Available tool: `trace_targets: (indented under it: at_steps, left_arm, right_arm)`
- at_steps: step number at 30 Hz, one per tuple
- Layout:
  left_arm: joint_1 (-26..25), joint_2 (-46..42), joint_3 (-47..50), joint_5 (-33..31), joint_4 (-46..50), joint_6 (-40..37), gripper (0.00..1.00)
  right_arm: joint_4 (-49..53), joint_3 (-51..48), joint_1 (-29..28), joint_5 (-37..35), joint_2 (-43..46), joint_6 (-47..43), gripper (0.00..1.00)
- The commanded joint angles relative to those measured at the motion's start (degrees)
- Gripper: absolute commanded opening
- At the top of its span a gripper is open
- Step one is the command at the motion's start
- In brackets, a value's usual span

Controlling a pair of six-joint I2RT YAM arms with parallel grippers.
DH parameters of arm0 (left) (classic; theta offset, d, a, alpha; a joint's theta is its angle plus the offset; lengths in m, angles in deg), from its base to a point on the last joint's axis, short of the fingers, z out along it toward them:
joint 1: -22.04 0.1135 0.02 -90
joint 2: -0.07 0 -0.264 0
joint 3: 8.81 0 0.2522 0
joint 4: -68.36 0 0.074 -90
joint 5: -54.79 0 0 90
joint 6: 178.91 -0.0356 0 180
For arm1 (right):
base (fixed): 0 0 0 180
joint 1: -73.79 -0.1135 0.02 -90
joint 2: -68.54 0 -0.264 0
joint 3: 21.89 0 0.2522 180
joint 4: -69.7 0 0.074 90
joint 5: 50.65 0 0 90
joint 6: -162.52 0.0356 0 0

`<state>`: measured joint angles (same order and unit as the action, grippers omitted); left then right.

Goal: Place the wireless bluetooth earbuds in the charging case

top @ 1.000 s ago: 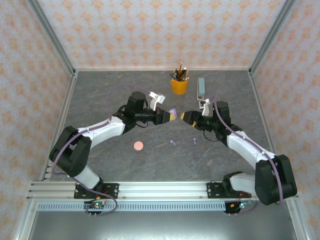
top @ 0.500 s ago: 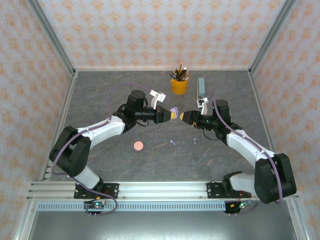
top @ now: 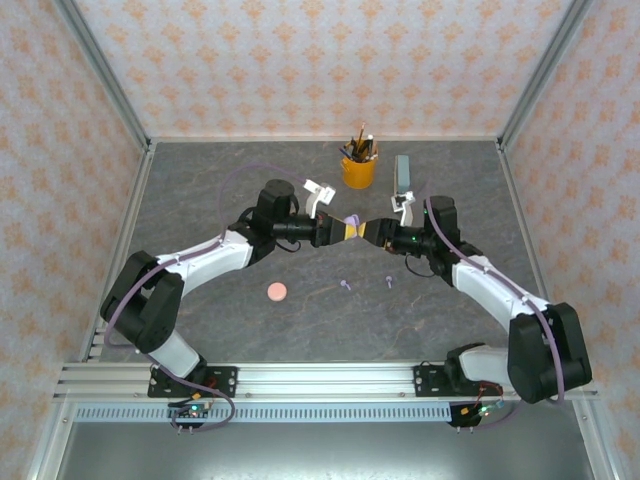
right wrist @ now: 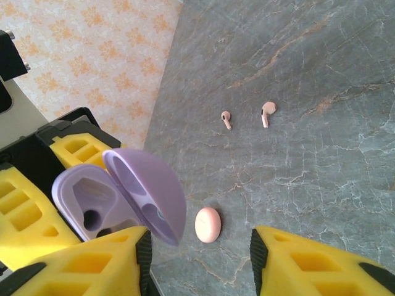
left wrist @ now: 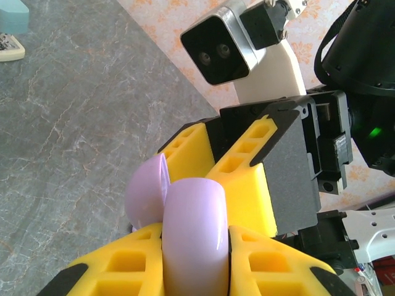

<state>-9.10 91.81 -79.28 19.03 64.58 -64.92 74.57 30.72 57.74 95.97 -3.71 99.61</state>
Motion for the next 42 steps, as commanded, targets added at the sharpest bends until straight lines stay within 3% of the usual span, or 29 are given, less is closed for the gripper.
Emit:
trace_targets:
  at_steps: [1,10,23,28,31,36,42]
  left_arm:
    - [-0.58,0.48,-2.17,1.74,-1.18,-0.15,0.0]
    - [-1.03,0.52,-2.35,2.01,-1.09,-0.29,0.0]
    - [-1.41,1.77,-3.48,2.65,0.01,-0.52,0.01]
    - [-1.41,2.66,-3.89,2.23,0.22,-0.35,0.05]
    - [-1.43,2.98,-4.03,1.35,0.64,-0.29,0.13]
    - [-1.04,1.92,-3.98,-1.71,2.5,-1.19,0.42]
    - [2.51,-3.19,-5.89,-5.6,11.23,-4.41,0.74]
  right_arm:
    - [-2.38,2.28,-0.46,0.64,-0.82,-1.08,0.47]
    - [-2.98,3.0,-0.53,0.63,-2.1,-0.91,0.39]
    - [-2.73,3.78,-0.61,1.3,-2.11,-1.21,0.15]
    - [-1.96,4.1,-0.64,1.04,-1.76,-1.41,0.11]
    - [-0.64,4.29,-0.61,0.28,-1.25,-1.95,0.07]
    - [5.42,5.85,-0.64,-3.3,-0.35,-4.76,0.0]
    - [15.54,10.45,-0.6,-9.88,-0.78,-10.34,0.0]
